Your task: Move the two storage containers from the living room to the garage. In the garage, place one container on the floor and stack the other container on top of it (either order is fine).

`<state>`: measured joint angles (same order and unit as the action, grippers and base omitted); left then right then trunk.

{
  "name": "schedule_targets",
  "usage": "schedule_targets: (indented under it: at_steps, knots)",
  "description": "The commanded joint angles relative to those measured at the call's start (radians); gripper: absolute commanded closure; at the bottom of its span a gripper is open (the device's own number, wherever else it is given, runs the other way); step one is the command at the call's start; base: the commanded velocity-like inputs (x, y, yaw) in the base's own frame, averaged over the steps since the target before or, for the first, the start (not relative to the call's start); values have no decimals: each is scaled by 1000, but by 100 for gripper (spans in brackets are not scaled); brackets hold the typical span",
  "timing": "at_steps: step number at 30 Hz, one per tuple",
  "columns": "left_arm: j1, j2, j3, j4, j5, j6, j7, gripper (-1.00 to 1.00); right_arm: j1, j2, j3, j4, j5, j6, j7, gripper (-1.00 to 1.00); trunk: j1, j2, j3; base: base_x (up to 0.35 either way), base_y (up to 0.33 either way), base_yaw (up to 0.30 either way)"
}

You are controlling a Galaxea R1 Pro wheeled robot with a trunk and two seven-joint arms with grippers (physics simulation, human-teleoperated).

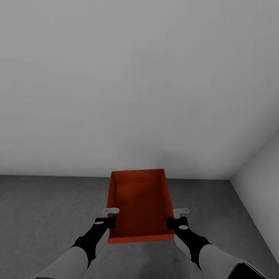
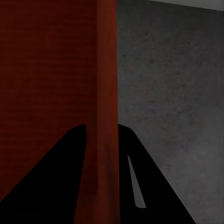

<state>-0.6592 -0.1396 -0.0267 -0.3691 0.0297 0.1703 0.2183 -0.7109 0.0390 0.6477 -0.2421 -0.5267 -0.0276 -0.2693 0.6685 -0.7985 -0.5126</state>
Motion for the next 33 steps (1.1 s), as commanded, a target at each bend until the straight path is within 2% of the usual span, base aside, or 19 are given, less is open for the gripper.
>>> schedule_targets:
  at_steps: [1,13,33]
  knots:
    - [0,1,1,-4,-8,7,9,100,-1,-13,0,3,-12,-5,-8,100,0,-1,-1,0,0,0]
    - [0,0,1,-4,-8,11,8,100,-1,-13,-1,3,-12,-5,-8,100,0,-1,-1,0,0,0]
    - [0,0,1,-4,-7,15,7,100,-1,-13,-1,3,-12,-5,-8,100,77,-141,-64,0,0,0]
